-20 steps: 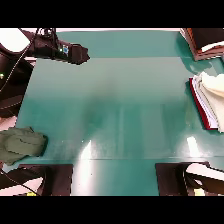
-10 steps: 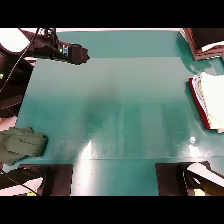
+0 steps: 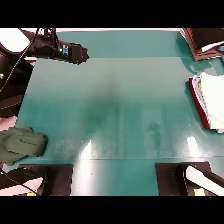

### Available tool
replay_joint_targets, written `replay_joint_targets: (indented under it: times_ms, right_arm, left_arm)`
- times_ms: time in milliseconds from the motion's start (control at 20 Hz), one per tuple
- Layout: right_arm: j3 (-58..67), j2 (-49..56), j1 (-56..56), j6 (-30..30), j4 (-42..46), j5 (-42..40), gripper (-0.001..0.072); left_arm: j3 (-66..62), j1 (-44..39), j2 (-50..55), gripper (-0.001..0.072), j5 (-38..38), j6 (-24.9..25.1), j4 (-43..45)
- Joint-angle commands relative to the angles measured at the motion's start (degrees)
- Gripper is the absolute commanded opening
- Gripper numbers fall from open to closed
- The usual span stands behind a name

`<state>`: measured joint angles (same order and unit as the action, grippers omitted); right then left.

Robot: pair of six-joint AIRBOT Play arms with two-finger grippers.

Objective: Fold the shirts.

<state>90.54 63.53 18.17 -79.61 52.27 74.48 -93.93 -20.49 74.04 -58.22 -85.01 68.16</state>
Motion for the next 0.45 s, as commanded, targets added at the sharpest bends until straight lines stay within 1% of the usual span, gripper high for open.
replay_joint_targets:
  times_ms: [0, 150, 400]
  right_arm:
    - [0.52, 0.35, -13.7, 3.87, -1.09, -3.72, 0.0019]
    - [0.5, 0.92, -17.57, 3.87, -1.18, -3.72, 0.0019]
    - [0.13, 1.11, -17.07, 3.85, -1.18, -2.86, 0.0019]
  left_arm:
    - [0.02, 0.02, 0.0, 0.0026, 2.32, -0.02, 0.2]
    - [0.02, 0.02, 0.0, 0.0026, 4.37, -0.02, 0.2]
    - [0.02, 0.02, 0.0, 0.0026, 6.78, -0.02, 0.2]
